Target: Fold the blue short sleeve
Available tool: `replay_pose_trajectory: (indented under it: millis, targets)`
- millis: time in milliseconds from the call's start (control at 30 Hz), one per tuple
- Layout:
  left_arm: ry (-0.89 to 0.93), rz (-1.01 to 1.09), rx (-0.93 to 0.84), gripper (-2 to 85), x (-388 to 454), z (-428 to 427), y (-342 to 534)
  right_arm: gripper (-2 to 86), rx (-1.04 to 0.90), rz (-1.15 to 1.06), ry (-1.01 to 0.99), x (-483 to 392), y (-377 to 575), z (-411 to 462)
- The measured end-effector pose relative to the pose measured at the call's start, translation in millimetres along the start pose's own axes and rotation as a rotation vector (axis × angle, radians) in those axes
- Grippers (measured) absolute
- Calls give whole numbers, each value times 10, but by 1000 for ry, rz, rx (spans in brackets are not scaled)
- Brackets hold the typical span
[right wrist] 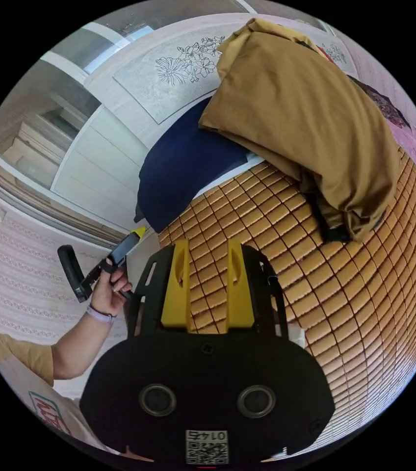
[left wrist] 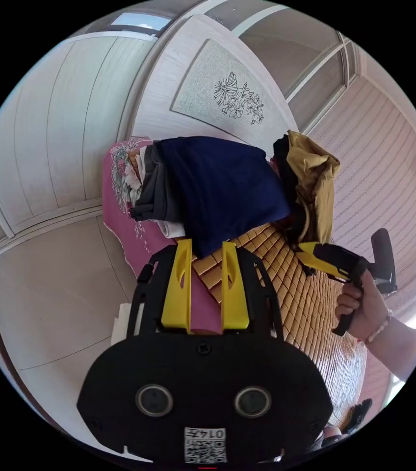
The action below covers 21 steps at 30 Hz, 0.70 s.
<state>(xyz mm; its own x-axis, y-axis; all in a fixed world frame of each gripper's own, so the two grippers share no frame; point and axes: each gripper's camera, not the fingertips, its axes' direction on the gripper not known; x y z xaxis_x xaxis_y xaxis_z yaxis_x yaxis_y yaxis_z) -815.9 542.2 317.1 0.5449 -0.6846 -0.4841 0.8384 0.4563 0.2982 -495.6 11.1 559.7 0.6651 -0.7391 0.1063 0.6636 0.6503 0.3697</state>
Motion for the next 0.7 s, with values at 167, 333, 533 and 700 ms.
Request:
replay_pose_trajectory:
  millis: [167, 333, 533, 700]
  targets:
    - [26, -12, -55, 61, -92, 197, -179, 125, 52, 71, -10, 27, -727, 498]
    - [67, 28, -67, 3, -25, 110, -244, 29, 74, 61, 15, -55, -1075, 479]
    - [77, 311, 84, -7, 640, -623, -67, 11, 114, -143, -80, -233, -848, -171]
    - [273, 471, 155, -7, 1315, -1136, 100, 9, 187, -204, -43, -295, -663, -890]
